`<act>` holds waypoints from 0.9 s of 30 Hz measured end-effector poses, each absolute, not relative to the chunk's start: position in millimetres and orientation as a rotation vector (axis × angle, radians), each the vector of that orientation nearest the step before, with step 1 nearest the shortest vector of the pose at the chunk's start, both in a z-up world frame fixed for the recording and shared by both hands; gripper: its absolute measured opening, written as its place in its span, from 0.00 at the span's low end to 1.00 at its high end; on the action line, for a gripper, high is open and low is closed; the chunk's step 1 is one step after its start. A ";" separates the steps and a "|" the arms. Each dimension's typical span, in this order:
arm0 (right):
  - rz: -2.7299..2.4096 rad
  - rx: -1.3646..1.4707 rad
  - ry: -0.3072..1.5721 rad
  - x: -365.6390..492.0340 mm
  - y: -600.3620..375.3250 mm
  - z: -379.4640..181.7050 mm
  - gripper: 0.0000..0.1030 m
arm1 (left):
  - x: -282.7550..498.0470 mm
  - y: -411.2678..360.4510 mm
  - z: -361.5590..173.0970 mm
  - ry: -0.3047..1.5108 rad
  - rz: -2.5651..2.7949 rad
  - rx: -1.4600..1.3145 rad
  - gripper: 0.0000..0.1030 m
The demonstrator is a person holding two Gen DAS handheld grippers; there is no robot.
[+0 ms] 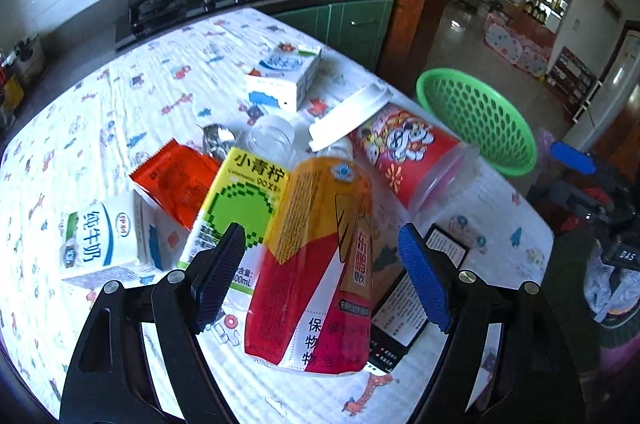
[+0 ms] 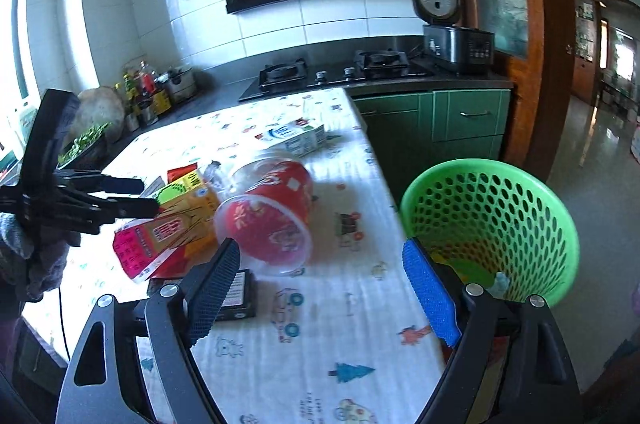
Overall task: Collect trash
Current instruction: 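Grasp the orange drink bottle on the table with the left gripper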
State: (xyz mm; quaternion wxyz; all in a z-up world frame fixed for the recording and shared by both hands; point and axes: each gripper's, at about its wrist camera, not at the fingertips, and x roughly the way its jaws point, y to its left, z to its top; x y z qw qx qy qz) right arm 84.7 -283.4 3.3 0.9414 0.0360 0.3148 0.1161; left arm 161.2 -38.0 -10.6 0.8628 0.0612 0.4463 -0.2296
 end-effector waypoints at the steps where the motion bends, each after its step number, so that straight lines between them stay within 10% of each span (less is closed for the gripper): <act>1: 0.238 0.069 0.645 84.6 -281.4 2.4 0.80 | 161.9 -37.7 -14.9 0.944 -0.479 0.129 0.76; 27: 0.238 0.088 0.688 97.9 -284.2 -12.5 0.81 | 179.0 -77.8 -46.0 1.034 -0.482 0.300 0.78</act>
